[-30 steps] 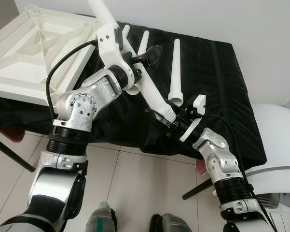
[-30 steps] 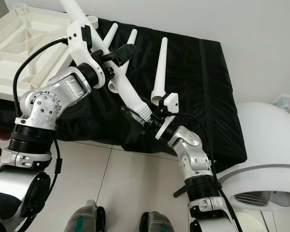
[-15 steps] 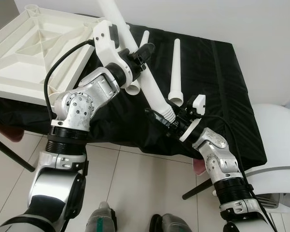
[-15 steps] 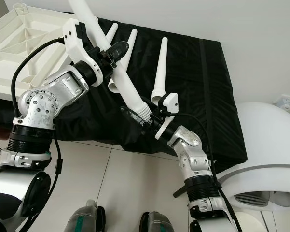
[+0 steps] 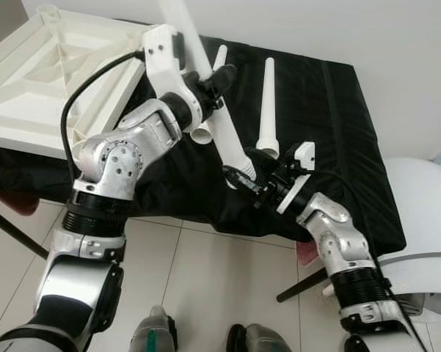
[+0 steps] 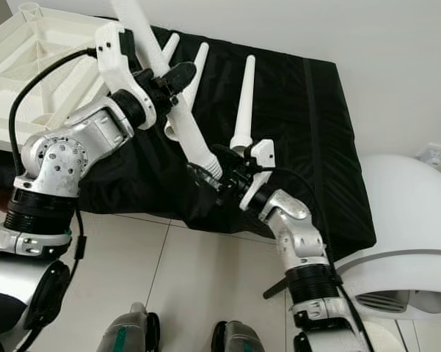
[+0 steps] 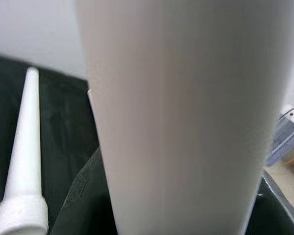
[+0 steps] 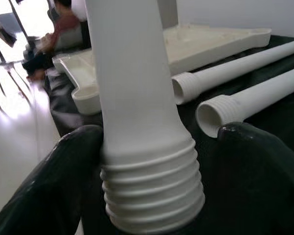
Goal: Building children table
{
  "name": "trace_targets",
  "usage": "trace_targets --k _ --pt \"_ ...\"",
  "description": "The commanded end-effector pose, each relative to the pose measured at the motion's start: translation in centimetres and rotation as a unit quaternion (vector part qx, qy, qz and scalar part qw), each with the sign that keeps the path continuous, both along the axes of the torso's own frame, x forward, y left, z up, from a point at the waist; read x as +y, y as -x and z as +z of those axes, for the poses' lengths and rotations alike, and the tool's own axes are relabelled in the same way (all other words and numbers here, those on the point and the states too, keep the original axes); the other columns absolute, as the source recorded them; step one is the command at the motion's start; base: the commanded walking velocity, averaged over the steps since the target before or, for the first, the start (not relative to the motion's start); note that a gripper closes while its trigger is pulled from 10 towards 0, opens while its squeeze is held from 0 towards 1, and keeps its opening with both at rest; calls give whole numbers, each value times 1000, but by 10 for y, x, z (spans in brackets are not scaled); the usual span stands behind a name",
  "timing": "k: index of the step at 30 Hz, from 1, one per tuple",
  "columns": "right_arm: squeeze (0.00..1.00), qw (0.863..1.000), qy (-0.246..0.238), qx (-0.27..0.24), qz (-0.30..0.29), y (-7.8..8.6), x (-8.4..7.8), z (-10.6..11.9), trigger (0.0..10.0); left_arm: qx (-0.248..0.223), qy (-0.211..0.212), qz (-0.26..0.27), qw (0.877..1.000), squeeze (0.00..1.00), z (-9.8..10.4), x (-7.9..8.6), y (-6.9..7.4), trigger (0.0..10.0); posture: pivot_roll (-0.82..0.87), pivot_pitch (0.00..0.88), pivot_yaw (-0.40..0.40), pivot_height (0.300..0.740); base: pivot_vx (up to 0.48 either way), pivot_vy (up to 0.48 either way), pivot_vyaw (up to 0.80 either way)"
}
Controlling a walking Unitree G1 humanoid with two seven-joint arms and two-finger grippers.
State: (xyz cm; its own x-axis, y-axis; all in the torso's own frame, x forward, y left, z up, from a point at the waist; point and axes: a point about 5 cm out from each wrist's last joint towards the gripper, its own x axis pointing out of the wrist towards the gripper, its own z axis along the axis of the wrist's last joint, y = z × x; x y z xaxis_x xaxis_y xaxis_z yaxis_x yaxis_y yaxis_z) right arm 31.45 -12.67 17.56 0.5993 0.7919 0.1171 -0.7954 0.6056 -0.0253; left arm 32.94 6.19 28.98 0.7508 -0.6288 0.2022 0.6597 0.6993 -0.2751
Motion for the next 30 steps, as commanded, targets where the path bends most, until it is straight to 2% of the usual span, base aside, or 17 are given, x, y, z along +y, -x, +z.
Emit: trace_targets --k 1,3,6,10,18,20,30 --pt "0 999 45 -20 6 -2 -1 11 10000 -91 -35 -143 985 0 9 -18 17 10000 52 61 -90 740 0 0 0" --pt "0 999 45 -20 6 -2 -1 11 10000 -91 -35 -143 985 0 9 -18 17 10000 52 61 -90 740 0 0 0" --pt "0 997 71 -35 16 -4 0 19 10000 -106 -57 -141 983 0 7 -24 19 10000 51 62 -97 740 0 0 0" --pt "0 995 85 -45 25 -10 9 33 10000 -121 -78 -146 979 0 4 -33 25 10000 51 61 -105 740 0 0 0" --pt "0 994 92 -40 48 -12 21 38 10000 -128 -79 -147 978 0 5 -37 27 10000 55 64 -111 740 0 0 0" --pt "0 993 92 -37 65 -12 30 40 10000 -134 -81 -149 976 0 5 -40 29 10000 57 65 -113 740 0 0 0" --pt "0 994 85 -29 57 -19 39 39 10000 -140 -77 -155 975 0 5 -44 32 10000 59 64 -112 740 0 0 0"
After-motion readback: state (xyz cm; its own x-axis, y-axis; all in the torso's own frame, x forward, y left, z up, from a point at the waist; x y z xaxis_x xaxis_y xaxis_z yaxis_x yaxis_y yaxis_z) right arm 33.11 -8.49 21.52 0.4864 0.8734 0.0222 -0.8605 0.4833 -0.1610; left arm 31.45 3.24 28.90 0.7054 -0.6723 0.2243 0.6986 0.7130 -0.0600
